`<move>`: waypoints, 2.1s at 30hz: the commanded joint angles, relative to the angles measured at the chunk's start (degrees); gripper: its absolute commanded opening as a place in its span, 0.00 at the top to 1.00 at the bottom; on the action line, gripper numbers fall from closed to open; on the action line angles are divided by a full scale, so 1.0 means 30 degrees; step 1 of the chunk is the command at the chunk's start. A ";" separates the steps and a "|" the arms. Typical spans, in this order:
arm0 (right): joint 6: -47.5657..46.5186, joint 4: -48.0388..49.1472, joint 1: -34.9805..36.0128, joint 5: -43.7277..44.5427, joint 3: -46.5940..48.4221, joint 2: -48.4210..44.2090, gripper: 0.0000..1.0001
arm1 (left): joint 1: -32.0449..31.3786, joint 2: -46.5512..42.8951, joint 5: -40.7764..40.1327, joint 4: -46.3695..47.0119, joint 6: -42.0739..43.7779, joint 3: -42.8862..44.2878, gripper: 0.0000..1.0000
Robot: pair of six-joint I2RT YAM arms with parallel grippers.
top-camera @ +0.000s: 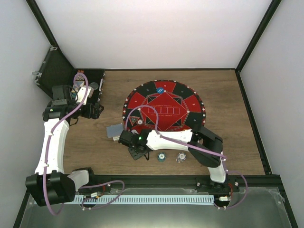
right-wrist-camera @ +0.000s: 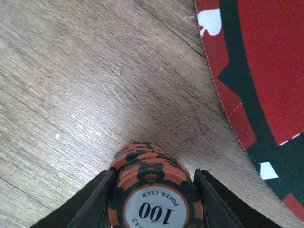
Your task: Distribute texas hold em gaming equipment
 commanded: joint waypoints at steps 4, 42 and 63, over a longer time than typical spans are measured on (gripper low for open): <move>0.0159 -0.0343 0.0108 -0.0004 0.0725 -0.0253 0.61 | 0.0098 -0.0521 0.0150 -0.0112 0.0080 -0.0105 0.00; -0.5506 -0.1254 -1.2813 0.2549 0.9708 0.4343 0.77 | 0.0098 -0.0655 0.0133 -0.0638 0.0039 0.0475 0.00; -0.6086 -0.1157 -1.4109 0.1365 1.5033 1.0982 0.64 | 0.0097 -0.0108 0.0330 -0.0380 0.0055 0.0242 0.00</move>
